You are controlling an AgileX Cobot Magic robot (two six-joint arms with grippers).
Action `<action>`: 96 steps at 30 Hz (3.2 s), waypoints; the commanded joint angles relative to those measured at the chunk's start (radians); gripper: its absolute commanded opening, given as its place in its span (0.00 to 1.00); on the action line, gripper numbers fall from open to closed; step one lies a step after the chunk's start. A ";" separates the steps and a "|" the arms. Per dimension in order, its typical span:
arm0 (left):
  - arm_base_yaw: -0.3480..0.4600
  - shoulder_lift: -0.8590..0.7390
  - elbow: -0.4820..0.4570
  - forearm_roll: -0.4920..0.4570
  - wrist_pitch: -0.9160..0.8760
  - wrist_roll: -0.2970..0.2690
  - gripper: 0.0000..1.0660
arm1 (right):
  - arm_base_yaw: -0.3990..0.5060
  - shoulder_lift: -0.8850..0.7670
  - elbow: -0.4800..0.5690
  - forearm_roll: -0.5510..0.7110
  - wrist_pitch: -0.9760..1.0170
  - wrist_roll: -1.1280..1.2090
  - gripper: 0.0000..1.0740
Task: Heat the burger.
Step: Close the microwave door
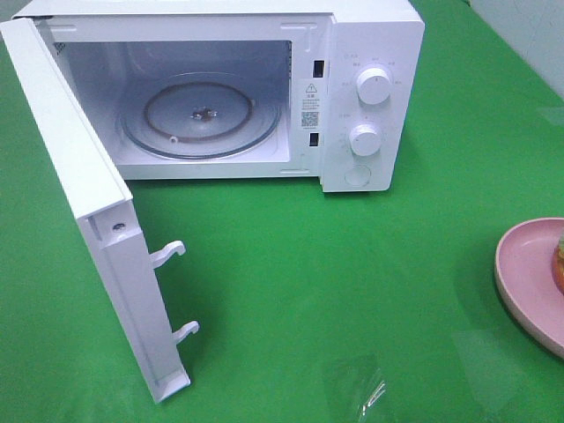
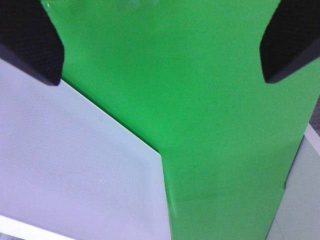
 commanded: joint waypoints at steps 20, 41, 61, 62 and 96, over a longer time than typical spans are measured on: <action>0.002 -0.001 0.001 0.003 -0.005 -0.004 0.94 | -0.400 -0.540 0.094 0.148 -0.004 -0.116 0.71; 0.002 -0.002 0.001 0.002 -0.005 -0.004 0.94 | -0.431 -0.547 0.094 0.149 -0.004 -0.113 0.68; 0.002 -0.002 0.001 0.002 -0.005 -0.004 0.94 | -0.431 -0.547 0.094 0.149 -0.004 -0.113 0.68; 0.002 -0.002 0.001 0.002 -0.005 -0.004 0.94 | -0.431 -0.547 0.094 0.149 -0.004 -0.113 0.68; 0.002 0.024 -0.015 0.007 -0.204 -0.087 0.85 | -0.431 -0.547 0.094 0.149 -0.004 -0.114 0.68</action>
